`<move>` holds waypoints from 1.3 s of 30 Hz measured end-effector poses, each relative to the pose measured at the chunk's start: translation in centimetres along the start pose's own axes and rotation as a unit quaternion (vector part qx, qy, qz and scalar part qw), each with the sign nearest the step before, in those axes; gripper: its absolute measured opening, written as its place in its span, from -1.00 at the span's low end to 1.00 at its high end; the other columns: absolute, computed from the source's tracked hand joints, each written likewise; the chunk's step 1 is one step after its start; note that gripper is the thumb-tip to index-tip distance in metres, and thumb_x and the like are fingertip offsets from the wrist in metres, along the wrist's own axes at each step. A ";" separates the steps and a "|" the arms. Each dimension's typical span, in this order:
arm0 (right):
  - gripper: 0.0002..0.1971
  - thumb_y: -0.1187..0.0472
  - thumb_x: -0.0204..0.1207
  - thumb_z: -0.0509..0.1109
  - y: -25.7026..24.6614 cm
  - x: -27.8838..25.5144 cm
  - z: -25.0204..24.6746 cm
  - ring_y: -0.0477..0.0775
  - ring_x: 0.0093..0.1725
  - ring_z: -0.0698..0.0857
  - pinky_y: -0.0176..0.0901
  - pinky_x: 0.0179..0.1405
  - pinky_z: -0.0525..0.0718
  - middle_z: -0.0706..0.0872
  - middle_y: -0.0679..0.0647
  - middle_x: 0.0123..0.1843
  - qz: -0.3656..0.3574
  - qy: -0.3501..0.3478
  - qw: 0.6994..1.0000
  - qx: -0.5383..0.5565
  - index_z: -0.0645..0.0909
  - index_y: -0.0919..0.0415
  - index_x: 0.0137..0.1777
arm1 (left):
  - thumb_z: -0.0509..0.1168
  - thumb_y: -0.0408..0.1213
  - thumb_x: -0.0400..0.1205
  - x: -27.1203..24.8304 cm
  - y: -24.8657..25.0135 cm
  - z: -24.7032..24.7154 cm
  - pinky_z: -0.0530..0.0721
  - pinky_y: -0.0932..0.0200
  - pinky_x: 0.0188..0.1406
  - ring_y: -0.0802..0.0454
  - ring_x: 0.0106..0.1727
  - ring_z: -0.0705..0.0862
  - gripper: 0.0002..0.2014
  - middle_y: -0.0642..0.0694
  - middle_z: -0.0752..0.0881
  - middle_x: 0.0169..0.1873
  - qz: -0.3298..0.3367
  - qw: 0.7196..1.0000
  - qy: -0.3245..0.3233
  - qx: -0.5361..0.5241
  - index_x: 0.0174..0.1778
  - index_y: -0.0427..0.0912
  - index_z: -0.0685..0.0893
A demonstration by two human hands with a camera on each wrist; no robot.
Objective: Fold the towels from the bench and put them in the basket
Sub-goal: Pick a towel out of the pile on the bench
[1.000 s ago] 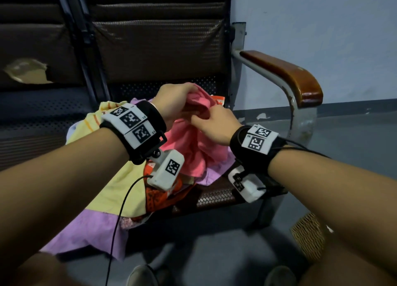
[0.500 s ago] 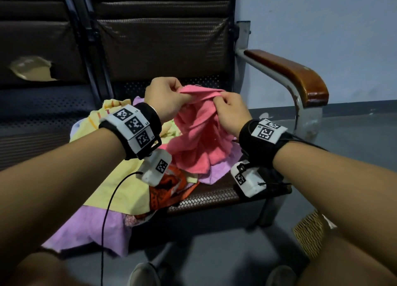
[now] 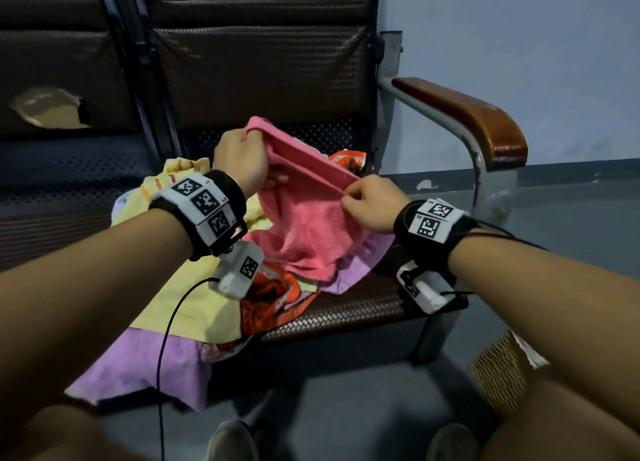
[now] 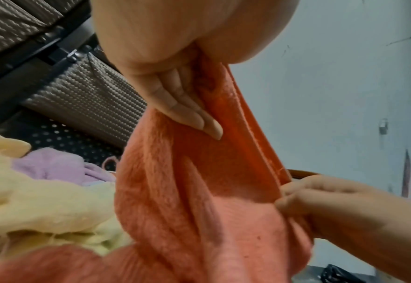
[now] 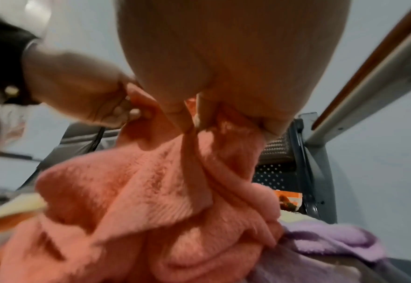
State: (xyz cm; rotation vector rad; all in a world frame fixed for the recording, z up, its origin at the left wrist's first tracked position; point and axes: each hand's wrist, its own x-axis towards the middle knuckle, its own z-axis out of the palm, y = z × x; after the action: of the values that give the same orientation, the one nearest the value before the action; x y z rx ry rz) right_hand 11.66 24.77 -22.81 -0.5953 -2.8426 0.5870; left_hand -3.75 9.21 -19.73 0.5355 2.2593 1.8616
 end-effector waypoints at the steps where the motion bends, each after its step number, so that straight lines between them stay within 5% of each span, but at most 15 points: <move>1: -0.69 0.10 0.65 0.24 -0.1 0.1 -0.2 0.12 -0.22 0.68 -0.10 -0.18 0.58 0.72 0.07 -0.28 0.001 0.013 0.999 0.038 0.71 0.18 -0.23 | -0.02 -0.14 0.59 0.4 -0.3 -0.4 0.82 -0.21 -0.22 -0.38 -0.27 0.83 -0.59 -0.35 0.81 -0.32 -0.001 0.999 0.014 0.034 -0.16 -0.27 0.69; 3: -0.63 0.17 0.72 0.14 -0.3 0.2 -0.4 0.11 -0.26 0.56 -0.08 -0.19 0.45 0.56 0.02 -0.36 -0.005 0.045 0.993 0.110 0.49 0.18 -0.35 | -0.06 -0.16 0.45 1.1 -1.0 -1.5 0.81 -0.31 -0.07 -0.40 -0.13 0.81 -0.52 -0.30 0.79 -0.03 0.002 0.993 0.036 0.110 0.10 -0.16 0.68; 5: -0.57 0.12 0.78 0.10 -0.5 0.3 -0.6 0.05 -0.30 0.55 -0.07 -0.19 0.45 0.54 -0.05 -0.39 -0.037 0.063 0.990 0.123 0.48 0.16 -0.35 | -0.01 -0.24 0.40 1.4 -1.7 -2.3 0.84 -0.22 -0.11 -0.31 -0.09 0.82 -0.45 -0.14 0.75 0.12 0.019 0.989 0.039 0.139 0.27 0.06 0.66; 8: -0.63 -0.16 0.67 0.32 -0.3 0.1 -0.8 -0.11 -0.23 0.67 -0.13 -0.19 0.58 0.76 -0.15 -0.24 -0.104 0.064 0.990 0.074 0.71 0.11 -0.17 | 0.33 -0.30 0.45 1.4 -2.5 -2.6 0.86 -0.13 -0.17 -0.15 -0.22 0.86 -0.75 -0.15 0.86 -0.15 0.028 0.989 -0.019 0.143 -0.20 0.14 0.85; 10: -0.67 -0.14 0.53 0.50 0.4 0.2 -1.0 0.01 -0.22 0.63 -0.08 -0.22 0.52 0.71 -0.06 -0.21 -0.128 0.066 0.989 0.044 0.63 0.14 -0.16 | 0.51 -0.32 0.40 1.5 -2.7 -2.8 0.85 -0.05 -0.29 -0.12 -0.36 0.85 -0.82 -0.20 0.82 -0.34 0.010 0.989 -0.023 0.144 -0.45 0.06 0.79; 12: -0.70 -0.01 0.48 0.57 1.0 0.2 -1.2 0.06 -0.22 0.59 -0.08 -0.22 0.48 0.66 -0.01 -0.24 -0.126 0.055 0.990 0.016 0.55 0.13 -0.21 | 0.52 -0.25 0.37 1.7 -2.8 -2.9 0.80 0.06 -0.46 -0.09 -0.44 0.82 -0.85 -0.18 0.79 -0.42 0.007 0.990 0.008 0.138 -0.49 -0.05 0.70; 15: -0.79 -0.01 0.52 0.51 1.3 0.2 -1.1 0.11 -0.13 0.66 -0.07 -0.16 0.59 0.70 -0.03 -0.21 -0.103 -0.003 0.990 -0.094 0.61 0.06 -0.20 | 0.32 -0.19 0.45 1.5 -2.4 -2.7 0.85 -0.10 -0.31 -0.19 -0.29 0.84 -0.85 -0.24 0.82 -0.31 0.017 0.991 0.008 0.136 -0.34 -0.16 0.73; 20: -0.58 -0.22 0.63 0.28 1.1 0.1 -0.9 0.07 -0.27 0.67 -0.16 -0.39 0.45 0.69 -0.03 -0.35 -0.059 -0.035 0.978 -0.195 0.78 0.05 -0.20 | 0.14 -0.34 0.50 2.5 -1.7 -2.8 0.82 -0.28 -0.03 -0.36 -0.08 0.81 -0.77 -0.37 0.80 -0.06 -0.024 0.996 0.028 0.087 -0.26 -0.23 0.72; 24: -0.56 -0.17 0.61 0.29 1.1 0.3 -1.9 0.02 -0.35 0.68 -0.16 -0.41 0.50 0.70 -0.01 -0.42 -0.049 -0.059 0.982 -0.175 0.76 0.10 -0.32 | 0.12 -0.33 0.71 3.7 -2.5 -3.9 0.79 -0.18 0.15 -0.32 0.19 0.76 -0.65 -0.38 0.72 0.24 -0.072 0.993 0.070 0.060 0.32 -0.39 0.63; 26: -0.54 -0.19 0.61 0.27 1.0 0.5 -2.3 -0.04 -0.39 0.62 -0.11 -0.35 0.46 0.69 -0.04 -0.43 -0.051 -0.039 0.977 -0.205 0.75 0.08 -0.35 | 0.08 -0.35 0.70 4.0 -2.7 -4.5 0.78 -0.19 0.17 -0.32 0.25 0.73 -0.61 -0.37 0.69 0.29 -0.069 0.992 0.090 0.048 0.42 -0.31 0.59; 29: -0.56 -0.12 0.61 0.26 0.8 0.7 -2.8 0.08 -0.36 0.61 -0.11 -0.35 0.36 0.61 -0.03 -0.45 -0.052 -0.003 0.977 -0.206 0.64 0.09 -0.43 | 0.04 -0.41 0.51 3.5 -2.6 -5.4 0.82 -0.23 0.03 -0.30 0.11 0.78 -0.52 -0.29 0.75 0.17 -0.045 0.994 0.103 -0.003 0.19 -0.05 0.76; 33: -0.73 0.04 0.64 0.29 0.7 0.9 -2.9 0.27 -0.11 0.68 -0.06 -0.21 0.49 0.75 0.12 -0.20 -0.097 0.075 0.986 -0.117 0.76 0.14 -0.13 | 0.50 -0.37 0.37 2.6 -3.5 -5.6 0.86 -0.14 -0.19 -0.18 -0.25 0.85 -0.93 -0.19 0.82 -0.30 -0.037 0.996 0.032 0.077 -0.36 -0.11 0.78; 36: -0.75 0.09 0.60 0.37 0.6 1.1 -2.9 0.22 -0.19 0.64 -0.06 -0.24 0.41 0.70 0.13 -0.28 -0.134 0.062 0.986 -0.082 0.75 0.22 -0.21 | 0.46 -0.21 0.38 3.0 -4.0 -6.2 0.86 -0.14 -0.25 -0.18 -0.30 0.85 -0.88 -0.20 0.81 -0.36 -0.047 0.989 0.046 0.133 -0.39 -0.17 0.75; 39: -0.66 0.02 0.57 0.40 0.9 0.8 -2.6 0.12 -0.33 0.59 -0.10 -0.29 0.42 0.63 0.04 -0.40 -0.108 0.005 0.986 -0.125 0.61 0.07 -0.43 | 0.29 -0.05 0.35 3.6 -3.6 -7.0 0.84 -0.26 -0.07 -0.28 -0.12 0.84 -0.69 -0.30 0.83 -0.16 -0.085 0.989 0.083 0.082 -0.27 -0.22 0.76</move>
State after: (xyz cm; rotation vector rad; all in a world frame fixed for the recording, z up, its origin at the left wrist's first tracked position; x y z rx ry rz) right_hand 11.89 26.75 -20.74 -0.3161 -2.9403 0.1908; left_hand -10.15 3.55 -21.44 0.2067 2.4925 1.7057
